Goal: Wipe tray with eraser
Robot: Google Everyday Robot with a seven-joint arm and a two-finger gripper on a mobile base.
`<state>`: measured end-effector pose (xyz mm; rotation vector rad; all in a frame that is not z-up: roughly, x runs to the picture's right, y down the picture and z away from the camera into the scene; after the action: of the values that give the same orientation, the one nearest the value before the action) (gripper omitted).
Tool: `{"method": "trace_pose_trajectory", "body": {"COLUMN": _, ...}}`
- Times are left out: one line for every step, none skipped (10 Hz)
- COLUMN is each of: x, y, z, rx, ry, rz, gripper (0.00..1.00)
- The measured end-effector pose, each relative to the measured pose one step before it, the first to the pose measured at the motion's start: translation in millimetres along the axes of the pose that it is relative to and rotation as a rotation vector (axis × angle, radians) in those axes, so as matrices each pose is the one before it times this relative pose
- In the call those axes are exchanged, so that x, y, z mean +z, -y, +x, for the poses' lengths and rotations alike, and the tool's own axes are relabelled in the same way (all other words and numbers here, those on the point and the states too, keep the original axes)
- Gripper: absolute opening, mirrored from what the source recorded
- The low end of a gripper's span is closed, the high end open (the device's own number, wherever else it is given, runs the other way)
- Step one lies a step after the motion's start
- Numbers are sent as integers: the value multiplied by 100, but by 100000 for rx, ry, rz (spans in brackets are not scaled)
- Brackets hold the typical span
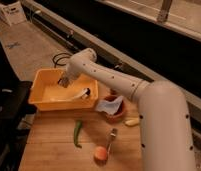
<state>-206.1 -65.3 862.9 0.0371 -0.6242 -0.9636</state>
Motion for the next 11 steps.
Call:
{"method": "trace_pose_trajectory", "body": {"x": 1496, "y": 354, "z": -277, "rx": -1440, "ry": 800, "rz": -167, "gripper": 0}}
{"method": "trace_pose_trajectory", "body": {"x": 1018, "y": 42, "z": -38, "rx": -660, "ry": 974, "rz": -256, "gripper": 0}}
{"method": "trace_pose_trajectory", "body": {"x": 816, "y": -158, "z": 194, "rx": -710, "ry": 1402, "rz": -917, "gripper": 0}}
{"method": "trace_pose_trajectory", "body": {"x": 594, "y": -15, "z": -97, "rx": -765, "ry": 1017, "rz": -843, "gripper": 0}}
{"method": "trace_pose_trajectory", "body": {"x": 919, "y": -6, "z": -50, "rx": -264, "ry": 1916, "rz": -583, "gripper": 0}}
{"method": "trace_pose_trajectory", "body": {"x": 442, "y": -207, "z": 469, "rx": 1433, "ry": 1531, "rz": 351, "gripper": 0}}
{"method": "trace_pose_trajectory", "body": {"x": 171, "y": -286, "z": 491, "rx": 1379, "ry": 843, "rz": 366, "gripper": 0}}
{"method": "trace_pose_trajectory", "body": {"x": 35, "y": 48, "z": 45, "rx": 153, "ry": 200, "rz": 140, "gripper": 0}}
{"method": "trace_pose_trajectory", "body": {"x": 63, "y": 89, "z": -93, "rx": -151, "ry": 113, "rz": -1, "gripper": 0}}
{"method": "trace_pose_trajectory", "body": {"x": -3, "y": -38, "z": -10, "rx": -76, "ry": -45, "rz": -90, "gripper": 0}}
{"method": "trace_pose_trajectory", "body": {"x": -129, "y": -88, "z": 113, "rx": -268, "ry": -571, "rz": -386, "gripper": 0}}
